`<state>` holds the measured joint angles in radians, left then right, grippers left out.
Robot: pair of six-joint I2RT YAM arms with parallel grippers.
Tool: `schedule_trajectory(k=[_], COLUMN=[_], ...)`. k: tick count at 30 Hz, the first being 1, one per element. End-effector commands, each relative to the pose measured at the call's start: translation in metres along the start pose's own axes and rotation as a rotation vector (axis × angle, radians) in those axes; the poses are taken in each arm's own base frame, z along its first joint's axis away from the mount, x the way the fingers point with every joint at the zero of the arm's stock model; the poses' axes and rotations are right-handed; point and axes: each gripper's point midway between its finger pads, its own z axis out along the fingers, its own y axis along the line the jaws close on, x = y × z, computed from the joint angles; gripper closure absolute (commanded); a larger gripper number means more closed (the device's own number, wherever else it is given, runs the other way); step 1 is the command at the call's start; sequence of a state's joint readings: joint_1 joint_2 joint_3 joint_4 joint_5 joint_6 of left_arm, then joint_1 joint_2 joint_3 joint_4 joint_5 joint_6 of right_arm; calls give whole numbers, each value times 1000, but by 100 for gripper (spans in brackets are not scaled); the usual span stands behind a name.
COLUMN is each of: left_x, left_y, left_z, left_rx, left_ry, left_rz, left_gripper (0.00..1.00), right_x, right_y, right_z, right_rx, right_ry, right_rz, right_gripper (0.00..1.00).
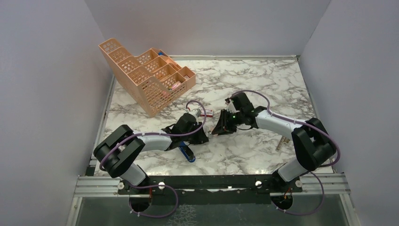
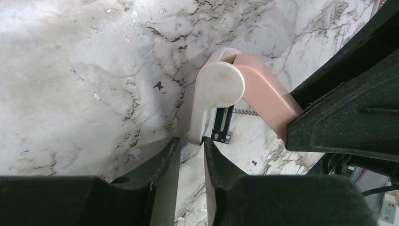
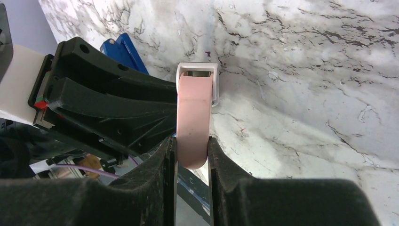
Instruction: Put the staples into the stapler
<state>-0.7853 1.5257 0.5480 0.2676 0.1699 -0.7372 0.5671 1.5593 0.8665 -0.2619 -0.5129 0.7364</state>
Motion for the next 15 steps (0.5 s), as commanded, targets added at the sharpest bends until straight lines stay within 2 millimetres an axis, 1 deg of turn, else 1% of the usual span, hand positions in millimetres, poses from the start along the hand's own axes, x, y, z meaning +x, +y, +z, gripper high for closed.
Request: schedule_trajectory(k=[1, 5, 9, 11, 15], left_x=[9, 7, -1, -7, -17], left_y=[1, -1, 2, 2, -2], left_z=[4, 6, 6, 5, 3], left_rx=[15, 22, 4, 3, 14], left_ry=[33, 24, -16, -42, -86], left_rz=[-20, -20, 3, 23, 70], left_gripper=[73, 72, 72, 74, 82], right_x=[1, 4, 8, 8, 10], right_y=[18, 15, 14, 13, 11], right_z=[-4, -3, -3, -3, -3], right_rx=[-94, -90, -92, -87, -83], right_ry=[39, 48, 61, 64, 75], right_rz=[-29, -22, -25, -31, -43], right_gripper=[81, 81, 81, 81, 81])
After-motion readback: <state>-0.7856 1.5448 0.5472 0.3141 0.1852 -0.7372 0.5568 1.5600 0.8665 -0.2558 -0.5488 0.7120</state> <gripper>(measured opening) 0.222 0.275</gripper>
